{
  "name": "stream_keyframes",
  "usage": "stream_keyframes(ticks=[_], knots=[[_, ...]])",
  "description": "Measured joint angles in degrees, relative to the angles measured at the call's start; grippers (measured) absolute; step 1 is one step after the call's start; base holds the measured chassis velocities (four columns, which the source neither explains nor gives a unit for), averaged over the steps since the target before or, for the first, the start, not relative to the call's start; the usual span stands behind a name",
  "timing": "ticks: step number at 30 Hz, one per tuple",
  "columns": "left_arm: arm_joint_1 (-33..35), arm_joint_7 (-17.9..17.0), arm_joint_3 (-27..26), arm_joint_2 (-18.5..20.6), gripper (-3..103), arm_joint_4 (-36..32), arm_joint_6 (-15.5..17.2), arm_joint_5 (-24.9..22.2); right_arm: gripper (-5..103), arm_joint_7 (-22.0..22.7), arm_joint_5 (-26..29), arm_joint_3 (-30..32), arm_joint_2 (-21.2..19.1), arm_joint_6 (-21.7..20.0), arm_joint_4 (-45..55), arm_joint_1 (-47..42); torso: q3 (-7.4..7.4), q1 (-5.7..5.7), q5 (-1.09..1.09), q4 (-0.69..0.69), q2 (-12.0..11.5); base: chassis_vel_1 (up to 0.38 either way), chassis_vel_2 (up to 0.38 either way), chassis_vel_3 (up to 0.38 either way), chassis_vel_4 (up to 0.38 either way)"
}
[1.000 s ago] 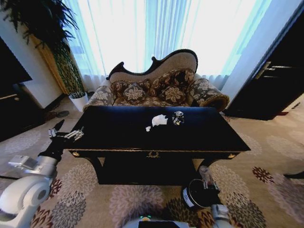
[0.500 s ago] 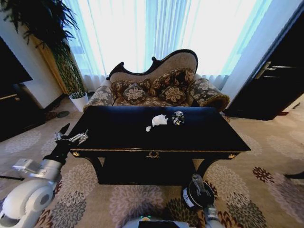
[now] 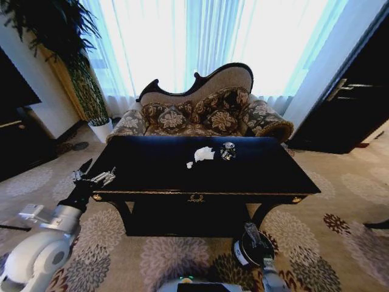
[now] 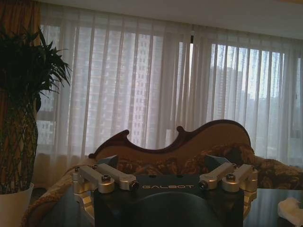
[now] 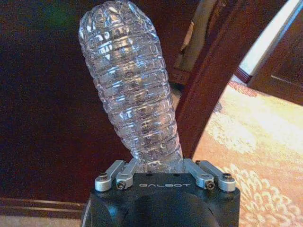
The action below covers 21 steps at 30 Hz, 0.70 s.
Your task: Move to the front of the table and place the trash on the table into the trash bin.
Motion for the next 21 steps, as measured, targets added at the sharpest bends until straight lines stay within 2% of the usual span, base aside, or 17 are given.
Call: stream_keyframes(ticks=[7,8,11,13,17,20,21], knots=[[-0.5,-0.4,0.8,-0.1,100,0.0,0.0,0.1,26,-0.7,0.1,1.6,-0.3,-0.5,-1.0,-0.1,0.0,0.0,0.0,0.0,0.0,0.0,0.0,0.0,0.0],[-0.7,-0.5,1.0,-0.1,100,0.0,0.0,0.1,24,-0.8,0.1,1.7,-0.3,-0.6,-1.2,-0.1,0.0,0.0,-0.01,0.0,0.0,0.0,0.0,0.0,0.0],[-1.7,-1.1,1.8,0.0,100,-0.4,0.3,0.0,40,-1.2,0.1,2.0,-0.2,-1.0,-1.6,-0.1,0.0,0.0,-0.01,-0.01,0.0,0.0,0.0,0.0,0.0],[-1.8,-1.2,1.8,0.0,100,-0.4,0.4,0.0,40,-1.2,0.1,2.0,-0.1,-1.0,-1.6,-0.1,0.0,0.0,0.0,0.0,0.0,0.0,0.0,0.0,0.0],[-1.7,-1.2,1.8,0.1,100,-0.5,0.5,-0.2,61,-1.4,0.1,2.1,0.0,-1.1,-1.7,-0.4,0.0,0.0,-0.01,0.0,0.0,0.0,0.0,0.0,0.0],[-1.6,-1.2,1.8,0.0,100,-0.5,0.5,-0.2,66,-1.5,0.1,2.2,0.0,-1.1,-1.7,-0.6,0.0,0.0,0.0,0.0,0.0,0.0,0.0,0.0,0.0],[-1.5,-1.2,1.8,-0.1,100,-0.5,0.5,-0.2,72,-1.5,0.1,2.2,-0.1,-1.1,-1.7,-0.7,0.0,0.0,-0.01,0.0,0.0,0.0,0.0,0.0,0.0]])
